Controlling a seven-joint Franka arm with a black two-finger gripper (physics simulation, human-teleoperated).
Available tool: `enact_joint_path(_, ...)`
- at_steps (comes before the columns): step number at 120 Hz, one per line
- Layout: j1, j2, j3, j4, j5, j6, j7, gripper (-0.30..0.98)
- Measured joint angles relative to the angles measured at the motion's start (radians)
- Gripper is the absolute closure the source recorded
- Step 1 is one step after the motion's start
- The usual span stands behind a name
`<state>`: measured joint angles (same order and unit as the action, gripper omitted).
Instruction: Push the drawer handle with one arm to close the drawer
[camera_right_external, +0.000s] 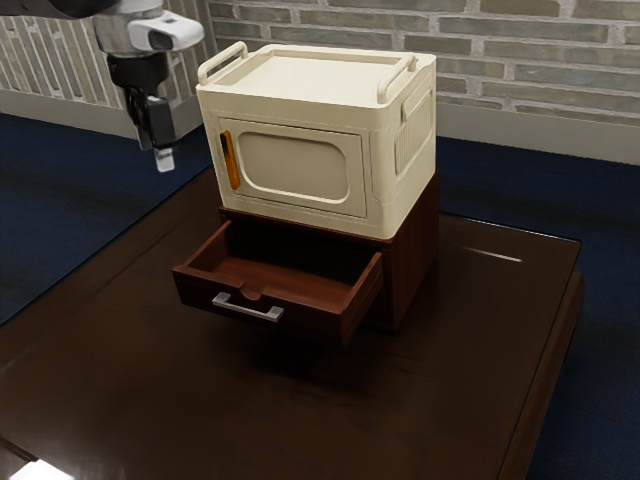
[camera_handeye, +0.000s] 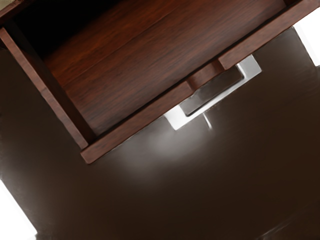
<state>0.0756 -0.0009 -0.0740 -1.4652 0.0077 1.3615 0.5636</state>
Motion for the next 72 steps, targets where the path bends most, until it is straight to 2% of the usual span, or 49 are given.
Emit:
enact_joint_path(23,0.009,-0.030,-0.007,-0.009,0.009,-0.016,0.104,0.00)
enact_joint_path(35,0.037,-0.161,-0.013,0.091,-0.003,-0.079,0.089,0.00)
enact_joint_path(41,0.042,-0.207,-0.016,0.064,-0.011,-0.122,0.062,0.00)
enact_joint_path(47,0.048,-0.250,-0.014,-0.085,-0.006,-0.127,0.037,0.00)
enact_joint_path(54,0.063,-0.341,-0.011,-0.391,-0.004,-0.066,0.011,0.00)
enact_joint_path(60,0.069,-0.370,-0.010,-0.579,-0.004,0.008,-0.010,0.00)
enact_joint_path(72,0.075,-0.350,-0.010,-0.726,-0.005,0.143,-0.048,0.00)
